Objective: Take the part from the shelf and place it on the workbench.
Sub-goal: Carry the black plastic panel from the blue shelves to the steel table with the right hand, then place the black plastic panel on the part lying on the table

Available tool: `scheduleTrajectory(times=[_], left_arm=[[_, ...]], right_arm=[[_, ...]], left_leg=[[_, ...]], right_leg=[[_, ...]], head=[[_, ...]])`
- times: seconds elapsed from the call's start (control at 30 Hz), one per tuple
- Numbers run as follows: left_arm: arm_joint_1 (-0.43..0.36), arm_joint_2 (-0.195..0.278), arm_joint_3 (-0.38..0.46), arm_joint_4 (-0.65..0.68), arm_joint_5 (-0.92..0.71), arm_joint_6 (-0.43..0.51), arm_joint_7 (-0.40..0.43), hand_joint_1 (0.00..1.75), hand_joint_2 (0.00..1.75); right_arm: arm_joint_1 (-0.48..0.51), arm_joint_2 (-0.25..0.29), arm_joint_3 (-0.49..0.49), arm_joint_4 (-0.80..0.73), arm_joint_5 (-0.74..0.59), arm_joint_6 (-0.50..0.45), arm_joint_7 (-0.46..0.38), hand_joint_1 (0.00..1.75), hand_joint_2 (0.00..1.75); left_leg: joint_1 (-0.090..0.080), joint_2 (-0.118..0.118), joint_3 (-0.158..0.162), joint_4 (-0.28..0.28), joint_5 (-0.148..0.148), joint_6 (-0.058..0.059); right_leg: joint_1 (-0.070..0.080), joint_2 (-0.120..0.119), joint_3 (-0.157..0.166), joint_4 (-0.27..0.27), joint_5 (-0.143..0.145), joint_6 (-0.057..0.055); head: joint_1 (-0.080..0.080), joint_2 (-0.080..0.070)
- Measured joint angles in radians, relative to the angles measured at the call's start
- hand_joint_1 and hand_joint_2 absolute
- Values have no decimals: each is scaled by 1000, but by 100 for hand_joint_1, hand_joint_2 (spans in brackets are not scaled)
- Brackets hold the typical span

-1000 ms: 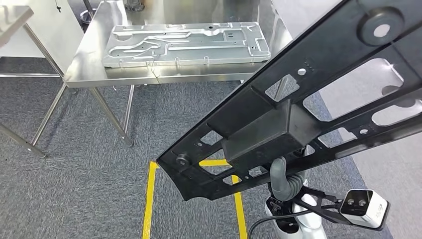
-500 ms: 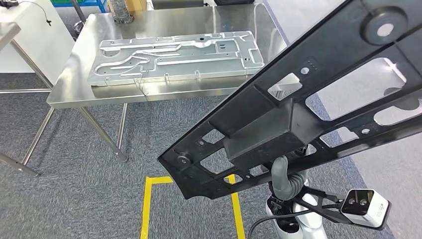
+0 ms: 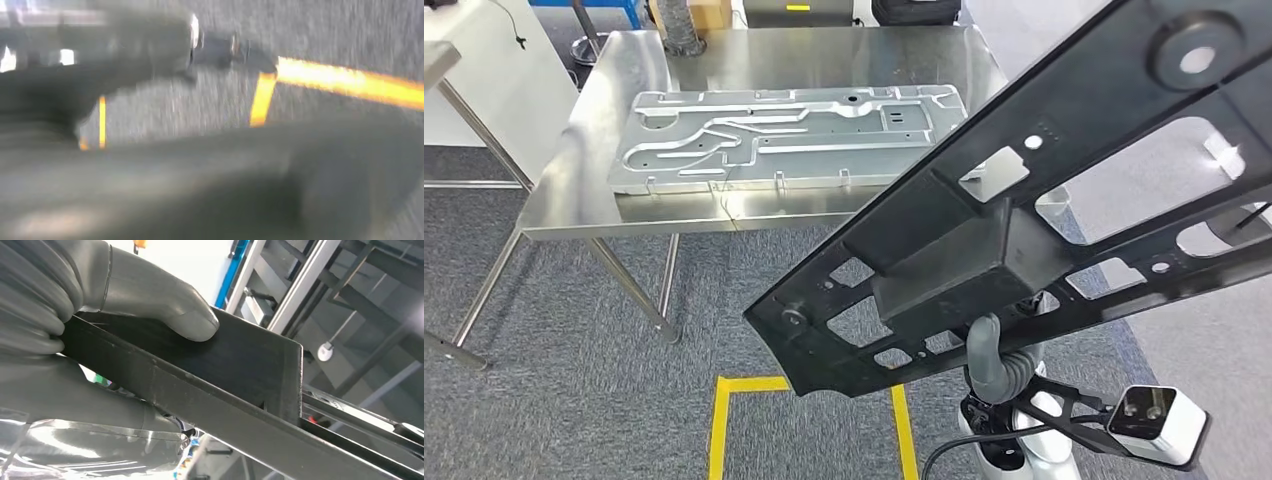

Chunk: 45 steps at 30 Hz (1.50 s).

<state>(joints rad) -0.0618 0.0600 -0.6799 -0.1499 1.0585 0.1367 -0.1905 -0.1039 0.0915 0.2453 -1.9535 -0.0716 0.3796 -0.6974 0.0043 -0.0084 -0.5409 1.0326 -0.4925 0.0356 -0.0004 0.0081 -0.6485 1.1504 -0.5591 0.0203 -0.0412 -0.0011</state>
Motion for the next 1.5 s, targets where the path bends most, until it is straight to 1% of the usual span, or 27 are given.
scheduleTrajectory(times=[0.07,0.1,0.2,0.23,0.3,0.37,0.4,0.43,0.53,0.57,0.6,0.7,0.77,0.87,0.93,0.97,1.07,1.1,1.13,1.2,1.23,1.3,1.33,1.4,1.43,1.47,1.5], left_arm=[[-1,-3,0,0,4,-1,-3,0,0],[-1,-4,0,0,7,-1,-6,0,0],[-3,-5,0,0,16,-3,-14,0,0],[-4,-6,0,0,19,-4,-16,0,0],[-6,-6,0,0,22,-6,-20,0,0],[-7,-6,-1,0,24,-10,-22,0,0],[-6,-6,-1,0,25,-12,-23,0,0],[-5,-6,-2,0,27,-13,-23,0,0],[1,-2,-6,0,31,-17,-27,0,0],[2,0,-8,0,33,-18,-28,0,0],[2,0,-11,0,34,-20,-30,0,0],[-1,1,-19,0,37,-28,-32,0,0],[-3,1,-24,0,37,-32,-32,0,0],[-7,2,-31,0,37,-34,-31,0,0],[-6,2,-38,0,37,-35,-31,0,0],[-6,2,-42,0,36,-35,-30,0,0],[-7,2,-49,0,36,-35,-29,0,0],[-9,2,-51,0,35,-36,-28,0,0],[-11,2,-53,0,35,-36,-27,0,0],[-15,2,-59,0,35,-36,-26,0,0],[-16,2,-62,0,36,-36,-26,0,0],[-18,2,-67,0,37,-35,-26,0,0],[-18,2,-69,0,38,-35,-27,0,0],[-16,2,-71,0,40,-32,-27,0,0],[-14,2,-71,0,41,-31,-28,0,0],[-11,2,-71,0,42,-30,-28,0,0],[-9,2,-71,0,44,-28,-28,0,0]], right_arm=[[1,0,0,-14,17,-35,0,175,175],[2,-1,1,-21,29,-62,0,175,175],[0,-7,11,-38,101,-201,0,175,175],[-6,-12,16,-36,144,-271,0,175,175],[-41,-28,22,-6,255,-440,20,175,175],[-104,-49,10,57,372,-583,63,175,175],[-138,-61,-4,93,443,-645,88,175,175],[-169,-73,-20,129,523,-703,114,175,175],[-268,-107,-65,242,853,-855,227,175,175],[-308,-118,-71,284,971,-881,278,175,175],[-349,-130,-73,327,1088,-893,332,175,175],[-468,-159,-63,455,1372,-864,479,175,175],[-551,-173,-41,542,1497,-831,538,175,175],[-656,-186,11,669,1604,-772,589,175,175],[-712,-193,69,755,1629,-738,614,175,175],[-742,-197,103,799,1633,-727,620,175,175],[-833,-199,207,935,1638,-703,617,175,175],[-861,-196,244,981,1638,-695,612,175,175],[-888,-192,283,1028,1638,-688,606,175,175],[-938,-175,352,1116,1639,-681,592,175,175],[-961,-163,381,1158,1640,-681,587,175,175],[-1000,-135,434,1238,1641,-681,578,175,175],[-1012,-122,459,1275,1641,-681,574,175,175],[-1017,-98,504,1337,1642,-681,572,175,175],[-1015,-89,519,1360,1641,-680,573,175,175],[-1012,-80,530,1381,1639,-680,575,175,175],[-1012,-72,539,1400,1635,-681,576,175,175]], left_leg=[[-3,-2,23,-2,-21,-7],[-3,-2,33,-1,-26,-13],[-3,-1,54,19,-29,-33],[-3,0,46,41,-37,-38],[1,1,-5,130,-77,-44],[6,1,-87,234,-120,-52],[8,1,-117,255,-123,-56],[9,1,-131,243,-107,-57],[7,5,-105,73,27,-53],[5,6,-95,29,56,-48],[1,7,-90,6,71,-41],[1,5,-75,-7,68,-19],[4,3,-57,-17,63,-9],[4,1,-31,-23,43,-2],[5,-2,-6,-23,22,-3],[5,-4,9,-23,10,-6],[3,-7,52,-23,-29,-18],[2,-8,61,-25,-41,-23],[2,-8,70,-23,-47,-30],[4,-8,73,-2,-40,-43],[5,-6,60,32,-28,-48],[8,-3,-8,134,-24,-55],[8,-3,-51,190,-41,-58],[8,-2,-131,258,-107,-63],[8,-2,-157,257,-132,-63],[8,-1,-171,232,-135,-61],[7,-1,-175,183,-103,-57]], right_leg=[[8,-2,19,-88,83,-16],[11,-1,26,-108,99,-22],[8,3,62,-131,98,-37],[6,3,75,-136,99,-42],[2,1,91,-140,94,-47],[0,6,97,-140,85,-47],[-1,8,101,-139,80,-45],[-2,9,107,-139,73,-42],[-5,9,132,-138,50,-30],[-6,9,137,-139,44,-24],[-6,9,140,-140,40,-18],[-6,8,140,-124,45,2],[-8,3,98,-53,45,10],[-12,-1,-32,110,-5,17],[-15,-2,-84,127,-26,19],[-15,-3,-90,91,-6,19],[-10,-5,-70,-85,160,6],[-6,-5,-63,-116,198,-1],[-3,-5,-58,-129,211,-8],[0,-4,-37,-134,197,-25],[-2,-3,-24,-139,189,-34],[-3,-2,2,-145,172,-46],[-3,-2,15,-146,161,-49],[-1,-1,47,-146,133,-51],[0,0,65,-146,119,-51],[0,0,84,-146,104,-50],[0,0,103,-146,90,-49]], head=[[0,0],[0,0],[0,0],[0,0],[0,0],[0,0],[0,0],[0,0],[0,0],[0,0],[0,0],[0,0],[0,0],[0,0],[0,0],[0,0],[0,0],[0,0],[0,0],[-1,0],[0,0],[0,0],[-1,0],[0,0],[0,0],[0,0],[0,0]])
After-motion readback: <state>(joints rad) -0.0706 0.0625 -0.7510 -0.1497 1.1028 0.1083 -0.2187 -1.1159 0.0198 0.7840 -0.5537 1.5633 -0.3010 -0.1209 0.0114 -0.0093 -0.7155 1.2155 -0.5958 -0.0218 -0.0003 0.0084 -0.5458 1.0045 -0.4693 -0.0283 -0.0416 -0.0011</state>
